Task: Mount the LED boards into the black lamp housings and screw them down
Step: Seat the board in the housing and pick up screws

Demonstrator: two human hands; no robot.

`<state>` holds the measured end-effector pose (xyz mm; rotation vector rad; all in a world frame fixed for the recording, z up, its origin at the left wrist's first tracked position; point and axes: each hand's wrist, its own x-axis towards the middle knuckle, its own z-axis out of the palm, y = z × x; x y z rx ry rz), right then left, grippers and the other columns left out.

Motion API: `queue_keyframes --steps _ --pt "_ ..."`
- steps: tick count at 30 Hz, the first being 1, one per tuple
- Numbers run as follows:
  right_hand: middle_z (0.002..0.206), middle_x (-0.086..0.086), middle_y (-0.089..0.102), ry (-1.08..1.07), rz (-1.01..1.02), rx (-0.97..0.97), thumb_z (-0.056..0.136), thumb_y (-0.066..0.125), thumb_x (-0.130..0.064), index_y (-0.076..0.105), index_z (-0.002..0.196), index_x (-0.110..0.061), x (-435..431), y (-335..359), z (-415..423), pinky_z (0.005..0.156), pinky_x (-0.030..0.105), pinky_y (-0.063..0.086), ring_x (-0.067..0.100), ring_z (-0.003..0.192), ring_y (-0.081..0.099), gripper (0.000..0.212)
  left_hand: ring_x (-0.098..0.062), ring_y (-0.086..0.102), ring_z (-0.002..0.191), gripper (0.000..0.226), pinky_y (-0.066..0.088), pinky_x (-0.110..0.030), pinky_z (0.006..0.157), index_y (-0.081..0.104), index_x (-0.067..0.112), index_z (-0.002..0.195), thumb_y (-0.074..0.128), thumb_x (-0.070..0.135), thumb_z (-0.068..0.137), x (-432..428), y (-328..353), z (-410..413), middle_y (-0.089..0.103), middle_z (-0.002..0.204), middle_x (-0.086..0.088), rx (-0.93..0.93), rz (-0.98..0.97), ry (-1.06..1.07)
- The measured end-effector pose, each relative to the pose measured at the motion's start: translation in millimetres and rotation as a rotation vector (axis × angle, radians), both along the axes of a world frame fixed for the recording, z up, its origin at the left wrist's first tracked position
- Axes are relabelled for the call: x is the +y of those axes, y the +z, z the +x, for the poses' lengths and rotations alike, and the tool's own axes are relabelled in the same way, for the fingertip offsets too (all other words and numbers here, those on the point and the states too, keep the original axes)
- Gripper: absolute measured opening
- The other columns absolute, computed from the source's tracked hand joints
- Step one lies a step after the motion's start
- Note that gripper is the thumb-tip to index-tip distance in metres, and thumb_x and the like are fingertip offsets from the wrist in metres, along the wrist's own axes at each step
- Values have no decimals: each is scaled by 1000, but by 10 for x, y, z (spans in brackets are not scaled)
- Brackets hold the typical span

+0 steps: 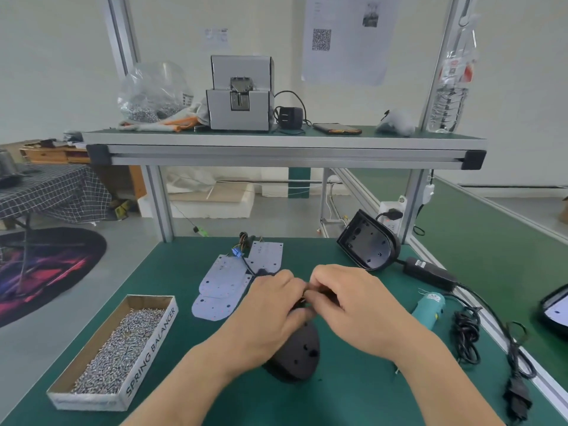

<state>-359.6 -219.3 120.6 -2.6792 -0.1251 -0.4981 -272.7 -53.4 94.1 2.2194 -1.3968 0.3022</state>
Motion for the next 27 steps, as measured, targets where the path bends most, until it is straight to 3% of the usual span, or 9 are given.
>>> queue_keyframes --steps 2,4,9,12,14,16,20,23,27 --pt "71 -12 47 -7 -55 -26 96 54 -36 42 77 -24 30 -6 -7 63 33 40 15 71 45 25 -6 38 84 3 29 -20 85 52 17 94 51 15 95 -36 -36 -41 43 88 11 16 -77 -12" --pt "72 -10 45 -24 -100 -38 95 52 -36 36 76 -24 102 -23 14 64 38 41 18 71 44 28 -2 35 84 20 26 -15 85 42 23 90 47 5 83 -96 -56 -98 38 85 19 55 -148 22" --pt "69 -10 45 -84 -87 -191 93 59 -25 47 76 -22 174 -51 5 60 39 41 15 66 42 21 3 37 87 21 32 -39 103 29 30 82 37 14 93 -169 -106 -29 40 80 14 134 -6 150" --pt "67 -12 42 -87 -128 -249 94 62 -24 48 76 -20 172 -18 -33 55 36 40 12 62 39 23 -12 34 131 17 15 -48 119 37 34 94 23 43 97 -106 -180 79 48 124 11 186 108 177" --pt "67 -10 46 -99 -175 -275 95 62 -25 49 75 -20 165 29 -64 52 35 39 13 60 39 24 -19 1 153 20 4 -53 122 36 39 101 21 51 98 -48 -235 128 17 160 6 249 193 236" --pt "66 -9 48 -100 -201 -304 94 60 -26 49 75 -21 155 64 -101 50 35 39 13 58 39 23 -24 -12 153 10 6 -57 121 36 43 97 29 50 100 31 -279 165 -3 165 9 301 202 280" --pt "67 -9 49 -106 -200 -328 93 57 -31 49 74 -24 143 45 -176 51 31 38 12 60 39 22 -1 7 149 10 38 -42 105 49 36 95 49 45 97 161 -303 204 14 161 7 510 36 165" --pt "69 -11 50 -147 -98 -296 95 61 -32 50 75 -27 60 -4 -202 56 28 39 9 66 40 24 14 -2 145 10 36 -27 96 56 34 92 61 42 91 172 -277 201 37 145 12 499 -78 120" --pt "74 -14 54 -229 -250 -121 98 51 -48 52 80 -28 -55 53 -157 85 33 41 8 86 44 27 -7 27 145 9 34 -30 98 61 40 82 69 37 83 49 -166 186 24 161 7 413 -67 240"
